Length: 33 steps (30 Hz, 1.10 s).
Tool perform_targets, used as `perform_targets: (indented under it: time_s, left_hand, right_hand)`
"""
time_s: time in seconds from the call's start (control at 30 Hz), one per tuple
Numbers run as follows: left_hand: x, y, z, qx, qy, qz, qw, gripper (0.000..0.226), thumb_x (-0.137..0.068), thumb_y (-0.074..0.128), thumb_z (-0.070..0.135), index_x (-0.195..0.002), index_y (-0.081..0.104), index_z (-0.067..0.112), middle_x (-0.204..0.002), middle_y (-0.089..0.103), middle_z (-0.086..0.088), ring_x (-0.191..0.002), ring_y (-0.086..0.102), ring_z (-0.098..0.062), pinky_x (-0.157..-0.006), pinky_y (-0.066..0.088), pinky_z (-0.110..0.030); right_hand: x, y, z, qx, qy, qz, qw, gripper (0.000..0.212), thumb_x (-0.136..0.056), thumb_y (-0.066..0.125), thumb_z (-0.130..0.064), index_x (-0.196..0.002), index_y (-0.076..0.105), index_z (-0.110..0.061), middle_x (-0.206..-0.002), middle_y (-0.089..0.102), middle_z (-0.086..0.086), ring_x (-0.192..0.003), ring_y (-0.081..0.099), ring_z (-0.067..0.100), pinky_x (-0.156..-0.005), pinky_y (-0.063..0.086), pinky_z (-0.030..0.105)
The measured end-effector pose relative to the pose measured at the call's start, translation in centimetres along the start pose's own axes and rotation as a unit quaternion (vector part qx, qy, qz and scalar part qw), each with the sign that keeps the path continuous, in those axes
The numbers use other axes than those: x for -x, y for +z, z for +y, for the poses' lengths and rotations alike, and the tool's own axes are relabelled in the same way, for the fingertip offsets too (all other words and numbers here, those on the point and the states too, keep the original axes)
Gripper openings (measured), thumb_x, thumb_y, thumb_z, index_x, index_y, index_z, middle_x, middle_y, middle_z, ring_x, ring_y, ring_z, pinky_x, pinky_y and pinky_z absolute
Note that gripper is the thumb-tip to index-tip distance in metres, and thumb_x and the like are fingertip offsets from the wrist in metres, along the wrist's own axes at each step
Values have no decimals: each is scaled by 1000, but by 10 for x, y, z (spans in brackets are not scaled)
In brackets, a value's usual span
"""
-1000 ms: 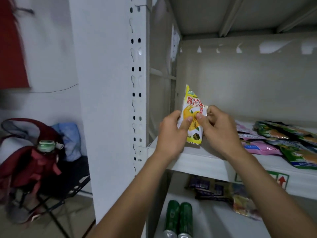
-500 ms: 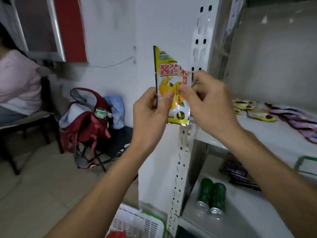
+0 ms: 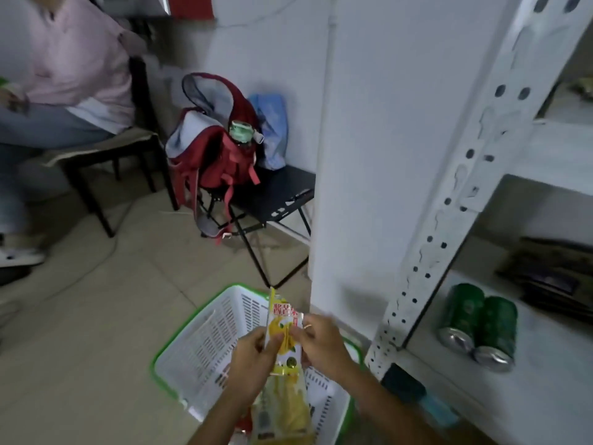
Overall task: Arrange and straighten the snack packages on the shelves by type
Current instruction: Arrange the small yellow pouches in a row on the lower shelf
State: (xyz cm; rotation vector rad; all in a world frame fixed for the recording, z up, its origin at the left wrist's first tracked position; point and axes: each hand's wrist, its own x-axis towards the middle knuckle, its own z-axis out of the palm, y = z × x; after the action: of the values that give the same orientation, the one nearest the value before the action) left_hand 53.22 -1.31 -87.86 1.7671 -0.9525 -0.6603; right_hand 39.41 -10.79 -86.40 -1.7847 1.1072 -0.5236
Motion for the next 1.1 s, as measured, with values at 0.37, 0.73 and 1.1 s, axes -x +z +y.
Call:
perform_targets:
  time_s: [0.37,0.73,1.1]
  left_hand:
    - [23,33,-76,-80,-110,-102,985,10,-103,65,26,-104,74,23,-69,73,14,-67,68,1,-62,49,-19]
    - [-1,20,-72,-266,-79,-85,957,59,-97,50,62,-139,57,22,-135,61,-6,-127,58,-30,-105,49,-52]
    - [-11,10,146,-262,322,5,910,35,-98,53,47,-111,74,23,-110,74,9,-103,67,-15,-79,50,-30]
  right_hand:
    - [22,50,88,-29,129,-32,991,25,-102,65,-26,-94,68,-3,-72,66,12,-48,64,20,-54,58,49]
    - [13,12,65,174,70,-42,981,57,-101,52,-61,-142,56,-20,-119,72,9,-106,70,28,-90,58,41]
    - [56,-117,-53,255,-83,133,954,41,-106,51,-49,-133,66,-21,-126,72,-4,-111,68,17,-93,53,35]
